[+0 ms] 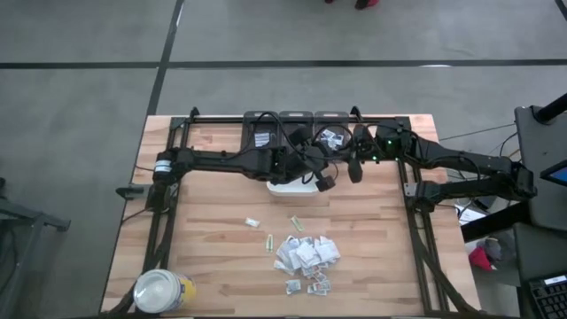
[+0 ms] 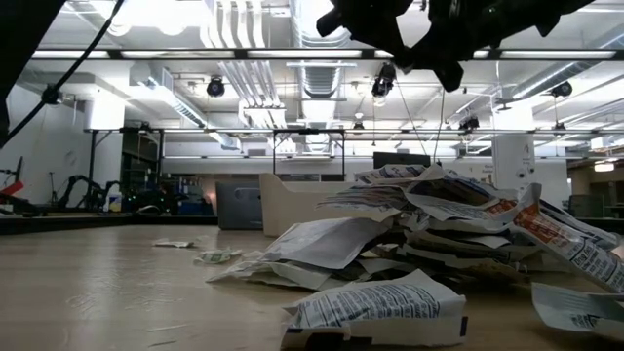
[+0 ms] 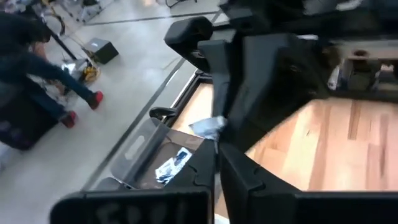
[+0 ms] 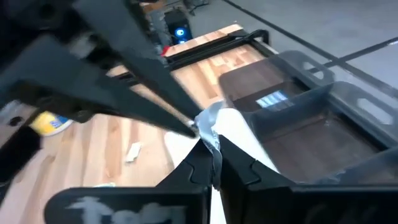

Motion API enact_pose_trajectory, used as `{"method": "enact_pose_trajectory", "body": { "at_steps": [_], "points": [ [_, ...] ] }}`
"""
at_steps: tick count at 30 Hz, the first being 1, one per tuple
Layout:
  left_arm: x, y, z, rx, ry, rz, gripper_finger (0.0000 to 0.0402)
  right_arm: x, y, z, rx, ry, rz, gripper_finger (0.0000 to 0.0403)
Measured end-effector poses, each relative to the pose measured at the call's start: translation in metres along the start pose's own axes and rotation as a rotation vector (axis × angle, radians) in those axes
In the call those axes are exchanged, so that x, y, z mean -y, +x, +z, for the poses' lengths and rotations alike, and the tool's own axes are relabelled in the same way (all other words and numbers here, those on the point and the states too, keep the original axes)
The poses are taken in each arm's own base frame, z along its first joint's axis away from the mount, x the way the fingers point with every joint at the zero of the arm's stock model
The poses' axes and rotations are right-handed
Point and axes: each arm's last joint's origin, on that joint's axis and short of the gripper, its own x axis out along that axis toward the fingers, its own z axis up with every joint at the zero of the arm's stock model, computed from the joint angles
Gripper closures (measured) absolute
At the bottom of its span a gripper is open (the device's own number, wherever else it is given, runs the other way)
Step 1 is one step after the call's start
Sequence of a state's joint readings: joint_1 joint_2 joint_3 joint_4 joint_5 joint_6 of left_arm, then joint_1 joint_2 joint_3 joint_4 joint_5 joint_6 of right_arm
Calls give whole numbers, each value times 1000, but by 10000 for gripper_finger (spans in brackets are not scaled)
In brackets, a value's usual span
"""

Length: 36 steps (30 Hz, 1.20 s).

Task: Pick & Place First Aid Supplies
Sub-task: Put the white alcohol pad into the right black bin

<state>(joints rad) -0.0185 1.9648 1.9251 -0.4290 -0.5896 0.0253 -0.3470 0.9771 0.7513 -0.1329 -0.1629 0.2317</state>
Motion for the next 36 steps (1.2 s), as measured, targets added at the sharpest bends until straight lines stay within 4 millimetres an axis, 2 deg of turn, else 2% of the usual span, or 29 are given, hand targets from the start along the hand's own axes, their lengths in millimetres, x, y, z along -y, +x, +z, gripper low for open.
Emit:
{"method": "enact_pose_trajectory", "body": {
  "at_steps": [3,8,13,19,25,29,36],
  "points": [
    [-5,-2,2,2,42,33,357,2,0,-1,1,3,-62,394],
    [-22,-16,5,-42,87,224,314,11,-1,-4,-19,13,-201,395],
    [-39,-32,-3,-161,87,292,301,28,-1,-4,-26,24,-295,395],
    [-58,-44,-26,-334,-17,355,302,57,12,-10,-94,72,-384,395],
    [-59,-46,-52,-396,-30,375,305,85,34,-25,-205,129,-420,395],
    [-60,-51,-71,-389,-79,356,305,101,46,-33,-273,150,-450,395],
    [-66,-65,-105,-292,-201,278,305,118,68,-22,-359,137,-425,395]
  ]
}}
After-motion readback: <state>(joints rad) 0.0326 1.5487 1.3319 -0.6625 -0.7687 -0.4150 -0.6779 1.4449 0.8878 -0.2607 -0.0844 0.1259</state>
